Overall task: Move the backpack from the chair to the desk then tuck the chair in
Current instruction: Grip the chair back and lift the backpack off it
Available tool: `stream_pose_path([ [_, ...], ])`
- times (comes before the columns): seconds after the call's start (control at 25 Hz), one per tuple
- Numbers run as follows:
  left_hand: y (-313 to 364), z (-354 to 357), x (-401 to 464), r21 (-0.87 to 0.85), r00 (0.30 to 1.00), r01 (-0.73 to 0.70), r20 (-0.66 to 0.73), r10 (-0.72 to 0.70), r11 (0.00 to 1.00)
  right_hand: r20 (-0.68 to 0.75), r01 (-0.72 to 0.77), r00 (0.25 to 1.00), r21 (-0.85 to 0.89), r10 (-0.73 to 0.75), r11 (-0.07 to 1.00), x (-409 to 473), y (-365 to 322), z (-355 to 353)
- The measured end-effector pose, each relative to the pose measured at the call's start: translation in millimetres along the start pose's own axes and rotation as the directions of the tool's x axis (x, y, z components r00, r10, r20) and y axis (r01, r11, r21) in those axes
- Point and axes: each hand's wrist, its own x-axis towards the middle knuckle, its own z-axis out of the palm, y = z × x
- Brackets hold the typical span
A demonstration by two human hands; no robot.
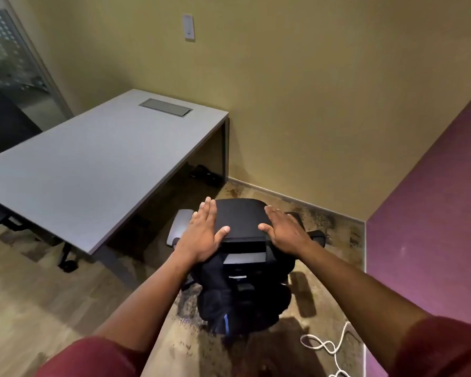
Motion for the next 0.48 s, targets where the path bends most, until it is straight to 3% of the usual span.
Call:
stream_pose_path([
  [0.24, -0.8, 14.7, -19.9, 0.021, 0.997, -0.019, 0.076, 0.017, 1.0, 0.121, -0.052, 0.991, -0.049, 0.058, 0.997, -19.9, -5.6, 12.3],
  [0.48, 1.8, 22.8, -46.5, 0.092, 0.999, -0.026, 0.049, 0.021, 0.995, 0.031, -0.081, 0.996, -0.077, 0.084, 0.994, -46.7, -10.0, 20.3],
])
